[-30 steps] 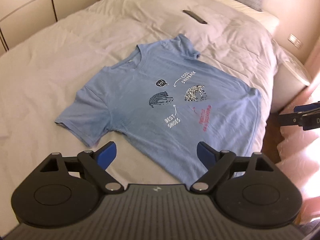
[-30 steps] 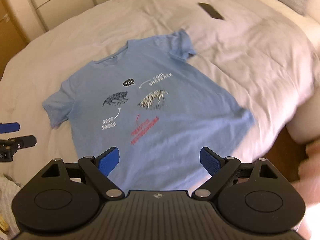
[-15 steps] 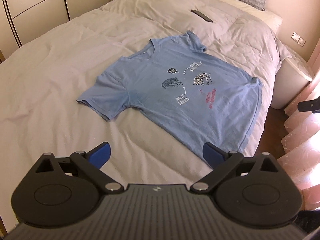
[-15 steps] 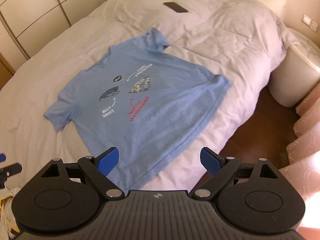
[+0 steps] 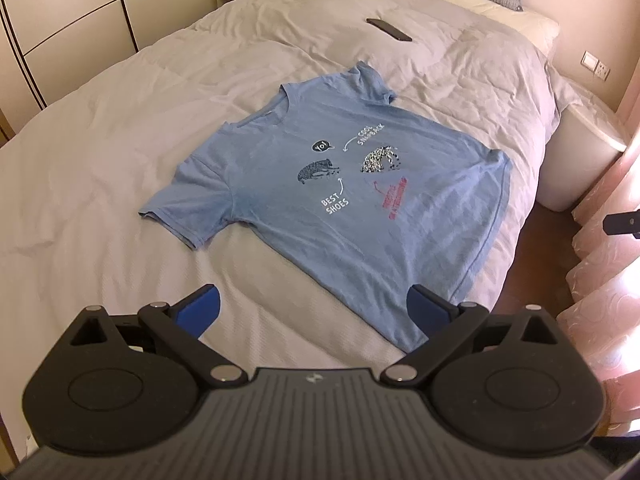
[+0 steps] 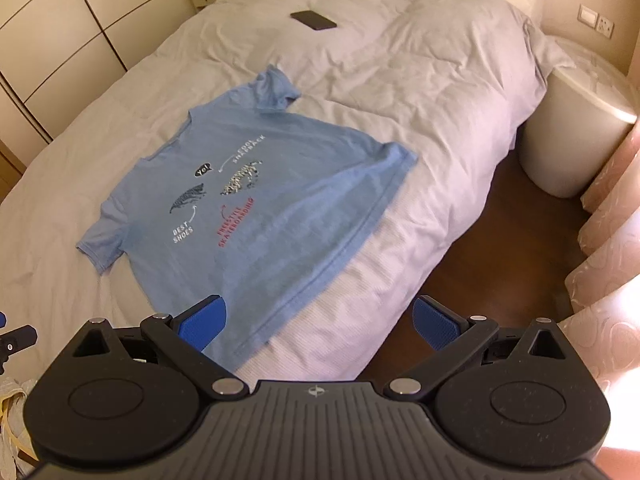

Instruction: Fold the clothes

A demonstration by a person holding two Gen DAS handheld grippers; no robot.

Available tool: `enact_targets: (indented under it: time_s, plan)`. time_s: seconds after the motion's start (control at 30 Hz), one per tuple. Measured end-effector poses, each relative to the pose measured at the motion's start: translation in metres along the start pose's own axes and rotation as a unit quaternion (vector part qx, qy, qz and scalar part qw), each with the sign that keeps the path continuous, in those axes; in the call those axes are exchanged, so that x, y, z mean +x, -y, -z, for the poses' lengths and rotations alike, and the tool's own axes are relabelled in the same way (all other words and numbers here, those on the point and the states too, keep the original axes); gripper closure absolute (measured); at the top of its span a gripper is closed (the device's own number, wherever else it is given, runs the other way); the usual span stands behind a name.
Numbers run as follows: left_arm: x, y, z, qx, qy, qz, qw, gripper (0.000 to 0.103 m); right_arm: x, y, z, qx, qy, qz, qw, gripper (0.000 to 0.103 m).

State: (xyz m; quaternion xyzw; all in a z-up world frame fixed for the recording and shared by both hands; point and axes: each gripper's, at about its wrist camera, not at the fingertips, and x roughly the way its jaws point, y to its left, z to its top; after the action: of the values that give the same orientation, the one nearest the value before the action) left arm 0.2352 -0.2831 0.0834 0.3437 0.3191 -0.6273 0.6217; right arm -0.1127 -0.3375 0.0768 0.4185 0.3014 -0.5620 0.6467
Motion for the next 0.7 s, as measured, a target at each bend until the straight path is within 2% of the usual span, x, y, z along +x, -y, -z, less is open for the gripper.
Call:
enact_targets:
  time_s: [0.2,0.7]
  plan:
    - [-0.007,0.005,0.005,-0.016,-0.004,-0.02,0.9997,0.004,0.009,0.008,0.0,-0.008,-0.012,-0.015,1.0,0.001]
    - [-0.022,0.002,0.025,-0.055,-0.018,-0.054,0.9969,0.003,0.02,-0.006,-0.008,-0.051,-0.025,-0.05,0.997,0.001]
